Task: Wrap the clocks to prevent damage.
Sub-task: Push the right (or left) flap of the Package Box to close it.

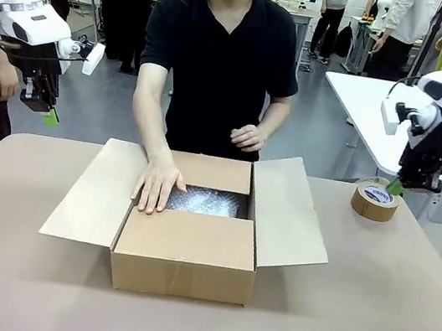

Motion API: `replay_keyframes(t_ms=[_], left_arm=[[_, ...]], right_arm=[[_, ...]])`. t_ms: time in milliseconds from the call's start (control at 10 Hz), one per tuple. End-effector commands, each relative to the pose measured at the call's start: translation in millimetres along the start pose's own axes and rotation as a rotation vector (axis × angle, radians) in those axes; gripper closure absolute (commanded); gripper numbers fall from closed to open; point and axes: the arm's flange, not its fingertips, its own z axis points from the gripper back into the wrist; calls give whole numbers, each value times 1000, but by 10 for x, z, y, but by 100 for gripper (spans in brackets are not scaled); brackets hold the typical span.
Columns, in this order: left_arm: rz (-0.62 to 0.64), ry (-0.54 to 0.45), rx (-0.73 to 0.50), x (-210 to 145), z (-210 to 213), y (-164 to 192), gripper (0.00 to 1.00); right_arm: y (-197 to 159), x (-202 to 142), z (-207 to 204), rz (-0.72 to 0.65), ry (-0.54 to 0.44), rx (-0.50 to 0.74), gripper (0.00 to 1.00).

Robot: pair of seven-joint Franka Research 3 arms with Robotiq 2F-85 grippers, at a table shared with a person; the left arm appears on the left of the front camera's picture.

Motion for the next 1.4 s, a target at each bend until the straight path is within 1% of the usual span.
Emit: replay_keyframes(t_ms=[0,100,200,300,400,500,600,800,900,1000,1200,1300], left_arm=[[20,0,3,-2,12,3,99],[20,0,3,-2,12,3,99],[20,0,3,-2,12,3,99],[20,0,3,-2,12,3,99],[20,0,3,-2,12,3,99],[20,0,3,-2,12,3,99],[20,0,3,-2,12,3,99],[20,0,3,-2,12,3,99],[20,0,3,-2,12,3,99],[20,0,3,-2,12,3,99],[20,0,3,-2,12,3,99],[20,0,3,-2,12,3,99]], right_arm=[[-94,-351,-462,26,-308,88,99],[-123,-455,-673,41,-382,58,99],[-127,-516,-913,26,-439,84,99],[-172,-523,-1081,-3,-473,122,99],[-180,-506,-1193,-9,-488,136,99],[-162,-469,-1209,-5,-443,147,99],[34,-501,-1055,-10,-477,89,99],[34,-501,-1055,-10,-477,89,99],[-19,-466,-1185,-19,-460,125,99],[-13,-431,-1354,-53,-530,126,99],[-1,-314,-1570,-88,-590,148,99],[11,-254,-1649,-107,-639,148,99]])
